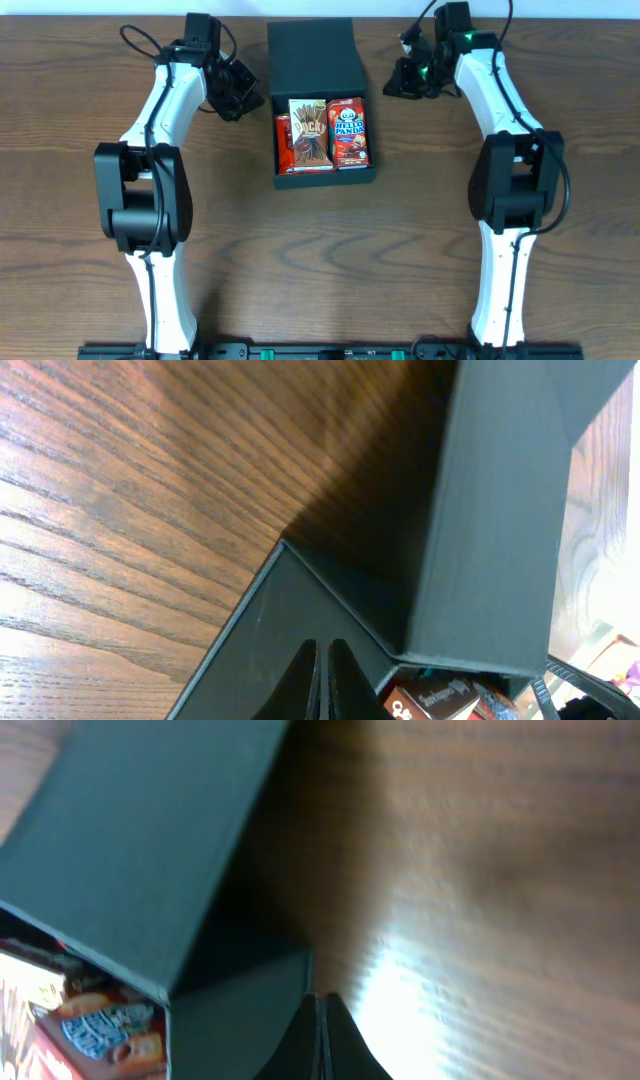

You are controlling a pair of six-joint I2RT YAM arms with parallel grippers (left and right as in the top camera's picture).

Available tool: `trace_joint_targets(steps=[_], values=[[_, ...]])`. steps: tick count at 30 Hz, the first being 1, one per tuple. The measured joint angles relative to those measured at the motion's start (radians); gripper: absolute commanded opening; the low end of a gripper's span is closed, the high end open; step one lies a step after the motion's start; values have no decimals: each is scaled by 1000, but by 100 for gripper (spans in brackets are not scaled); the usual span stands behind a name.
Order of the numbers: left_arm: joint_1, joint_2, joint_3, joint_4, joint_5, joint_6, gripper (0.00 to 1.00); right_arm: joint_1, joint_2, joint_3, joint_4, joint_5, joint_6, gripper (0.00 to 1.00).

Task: Pack container

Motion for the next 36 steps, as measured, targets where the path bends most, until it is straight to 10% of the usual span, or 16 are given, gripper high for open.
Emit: trace_joint_targets(steps=[36], values=[[31,0,0,-19,-16,-32,6,105,46,-3,-7,-34,96,2]])
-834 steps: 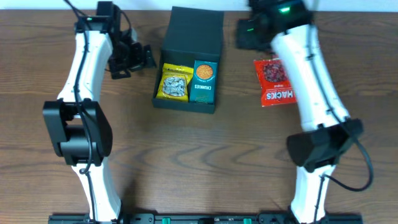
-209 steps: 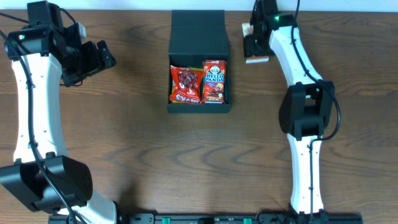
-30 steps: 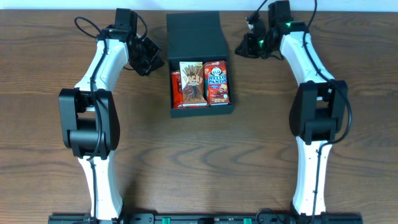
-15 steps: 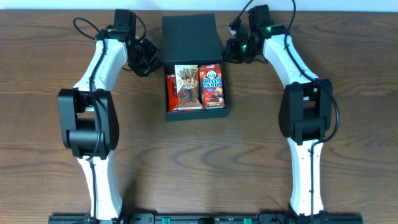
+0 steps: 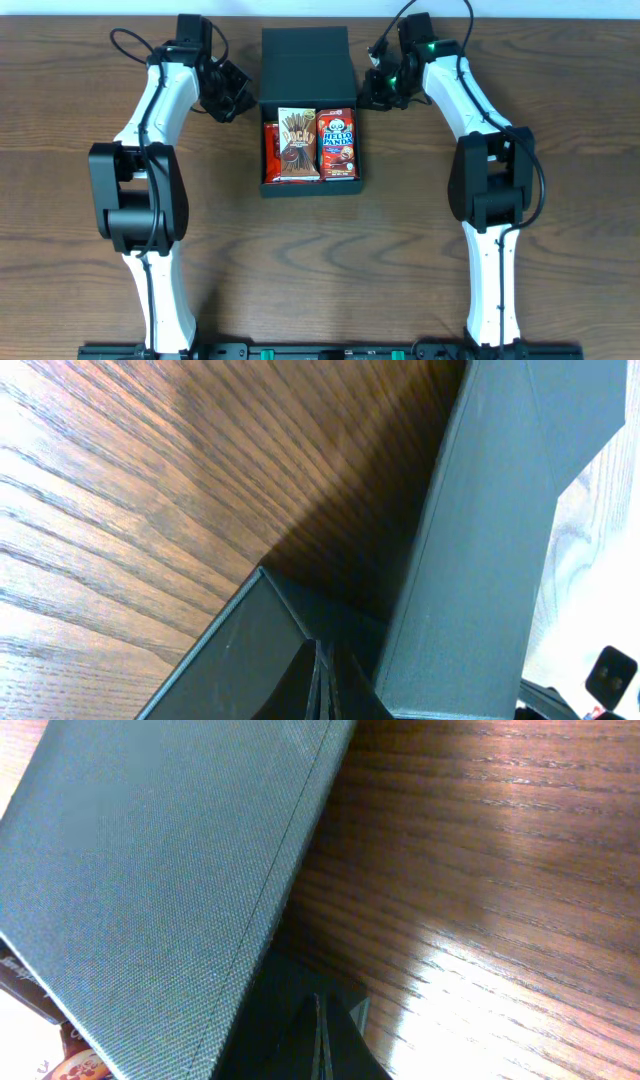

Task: Pack container

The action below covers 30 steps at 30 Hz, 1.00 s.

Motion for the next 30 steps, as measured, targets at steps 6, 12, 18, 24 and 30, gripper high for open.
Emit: trace_joint_targets(steps=[6,12,18,24,30], values=[[3,0,0,24,-11,0,10,-2,0,0,14,-8,0,2],[4,0,0,96,-14,-14,6,-18,0,0,81,-40,1,1],[13,4,0,114,-30,-29,6,-46,0,0,109,-77,3,2],[30,54,0,184,-32,-76,6,-51,0,0,109,-89,3,2],[27,106,0,223,-29,-132,6,-51,0,0,109,-116,3,2]])
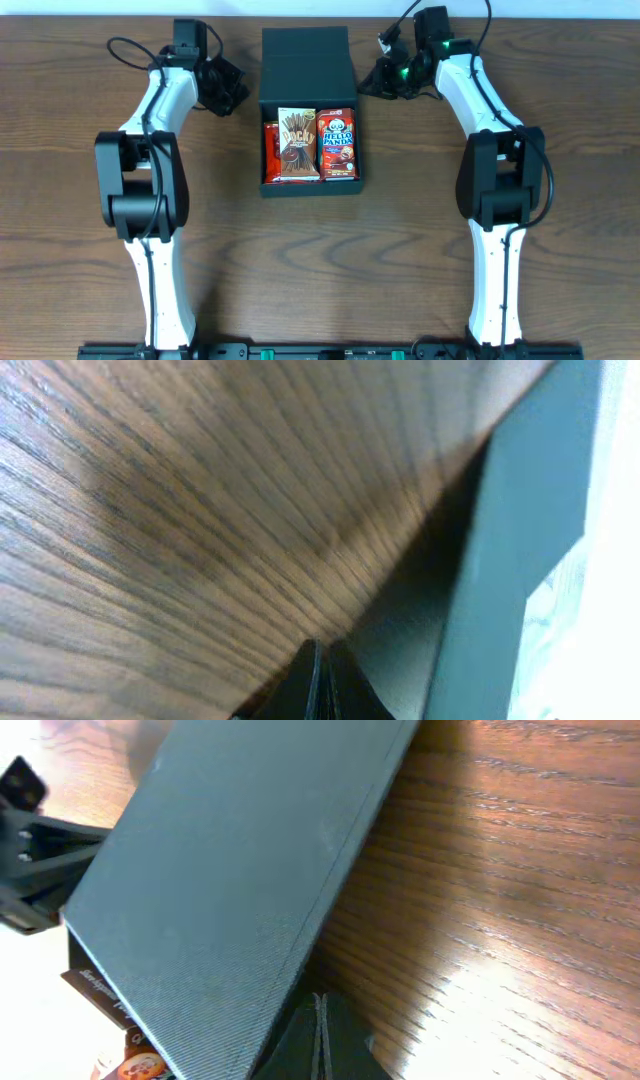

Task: Pack container

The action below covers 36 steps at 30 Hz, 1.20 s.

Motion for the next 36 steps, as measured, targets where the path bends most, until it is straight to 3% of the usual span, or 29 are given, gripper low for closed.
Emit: trace_joint_targets(steps=[18,36], values=[[-16,71,0,136,65,-134,6,0,72,0,95,-25,58,2],[-26,86,0,164,128,-72,6,3,105,-2,163,-208,80,2]])
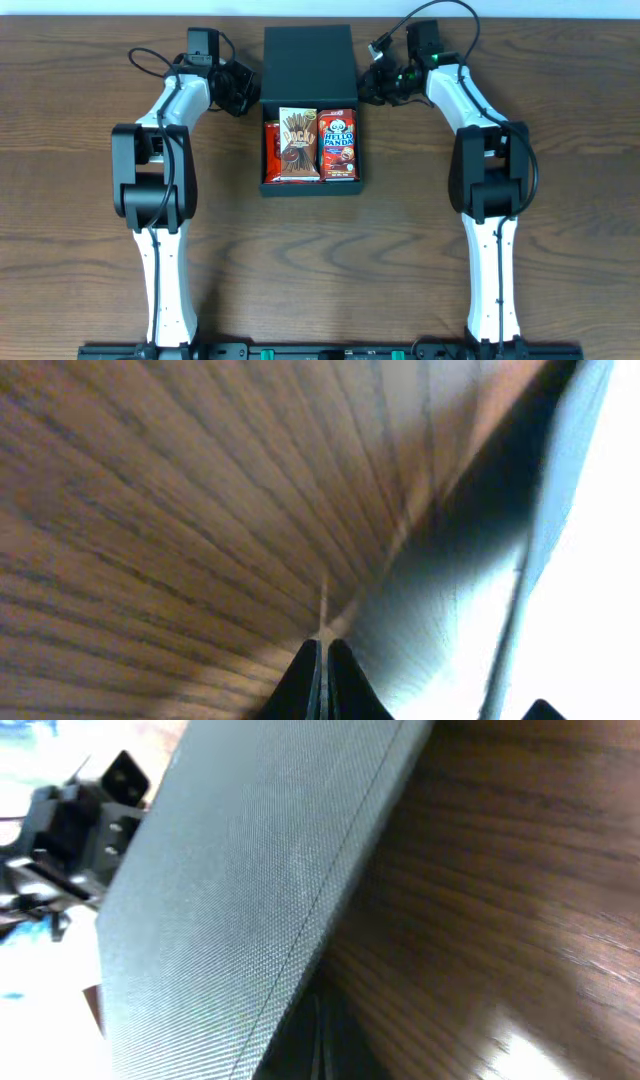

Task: Pack container

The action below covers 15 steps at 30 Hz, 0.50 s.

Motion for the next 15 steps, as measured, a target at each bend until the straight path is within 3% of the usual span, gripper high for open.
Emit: trace_joint_targets(steps=[15], values=[[42,0,140,-6,182,216,6,-48,0,2,39,-256,-23,2]])
